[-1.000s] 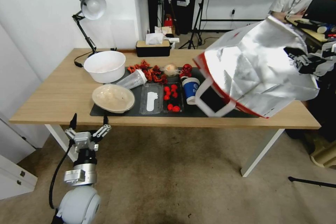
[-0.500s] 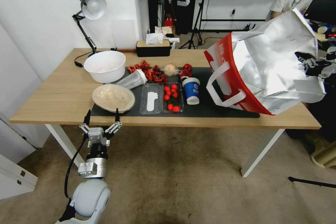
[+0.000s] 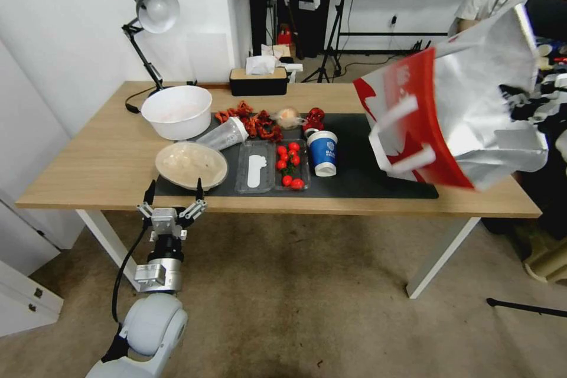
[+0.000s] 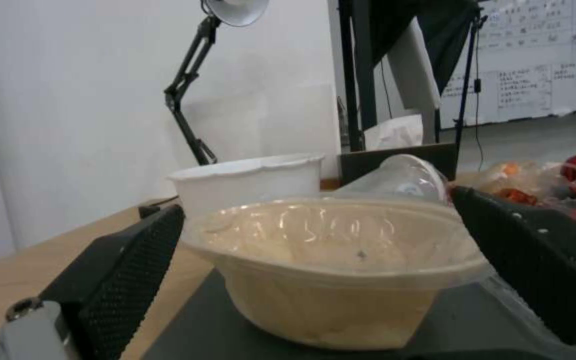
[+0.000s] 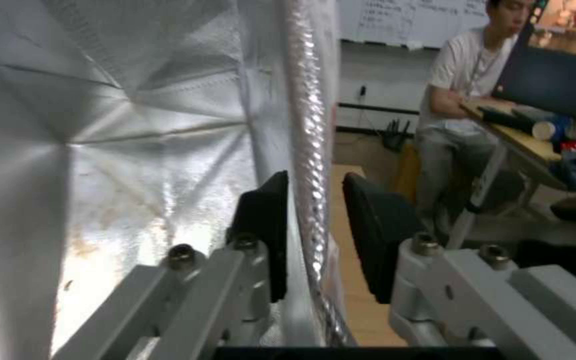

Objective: Pick up the food delivery bag from the floor and place it on the table.

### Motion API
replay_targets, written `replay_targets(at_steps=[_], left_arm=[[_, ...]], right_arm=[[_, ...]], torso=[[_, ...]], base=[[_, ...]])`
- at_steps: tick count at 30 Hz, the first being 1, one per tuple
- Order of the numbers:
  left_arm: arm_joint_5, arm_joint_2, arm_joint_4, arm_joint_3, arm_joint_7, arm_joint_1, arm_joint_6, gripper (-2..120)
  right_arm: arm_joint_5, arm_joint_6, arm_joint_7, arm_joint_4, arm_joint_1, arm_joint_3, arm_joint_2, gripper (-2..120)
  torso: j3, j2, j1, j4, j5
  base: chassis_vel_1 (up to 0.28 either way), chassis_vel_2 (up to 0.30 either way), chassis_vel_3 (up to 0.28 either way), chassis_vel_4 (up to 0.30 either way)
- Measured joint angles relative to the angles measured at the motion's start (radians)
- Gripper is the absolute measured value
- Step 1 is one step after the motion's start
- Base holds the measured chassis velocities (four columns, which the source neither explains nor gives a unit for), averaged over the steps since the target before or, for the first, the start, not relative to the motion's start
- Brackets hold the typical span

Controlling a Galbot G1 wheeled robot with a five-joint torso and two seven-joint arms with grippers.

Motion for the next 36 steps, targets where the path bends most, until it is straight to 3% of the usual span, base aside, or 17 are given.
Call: replay_targets(at_steps=[4,11,13,14,17,21,26,36], left_arm=[[0.002,0.009,0.007,0.008,0.001,0.000,-0.010,100],[0.002,0.014,0.009,0.005,0.000,0.002,-0.015,100],[0.002,0.018,0.009,0.000,-0.007,0.008,-0.015,100],[0.002,0.018,0.009,0.000,-0.007,0.008,-0.015,100],[0.002,0.020,0.005,-0.001,-0.016,0.007,-0.009,100],[0.002,0.018,0.004,0.006,-0.025,0.005,-0.002,100],[0.005,0.014,0.002,0.013,-0.029,0.002,0.001,100],[0.012,0.006,-0.018,0.029,-0.066,0.000,0.053,100]], right_arm=[[-0.005,-0.014,0.117,-0.074,0.210,-0.175,0.056,47],[-0.013,-0.013,0.119,-0.095,0.292,-0.250,0.094,65],[-0.026,0.017,0.065,-0.092,0.286,-0.251,0.102,80],[-0.026,0.017,0.065,-0.092,0.286,-0.251,0.102,80],[-0.023,0.059,0.015,-0.086,0.274,-0.234,0.092,93],[0.009,0.102,-0.024,-0.066,0.249,-0.183,0.069,100],[0.015,0.124,-0.065,-0.048,0.201,-0.139,0.048,100],[0.016,0.188,-0.177,0.079,-0.043,0.040,0.003,100]], torso=[[0.000,0.000,0.000,0.0002,0.0000],[0.000,0.000,0.000,0.0004,-0.0002],[0.000,0.000,0.000,-0.0001,0.0000],[0.000,0.000,0.000,-0.0001,0.0000],[0.000,0.000,0.000,0.0001,0.0001],[0.000,0.000,0.000,0.0001,-0.0001],[0.000,0.000,0.000,-0.0002,0.0000],[0.000,0.000,0.000,0.0001,0.0003]], base=[[0.000,0.000,0.000,0.000],[0.000,0.000,0.000,0.000],[0.000,0.000,0.000,0.000],[0.000,0.000,0.000,0.000],[0.000,0.000,0.000,0.000],[0.000,0.000,0.000,0.000],[0.000,0.000,0.000,0.000],[0.000,0.000,0.000,0.000]])
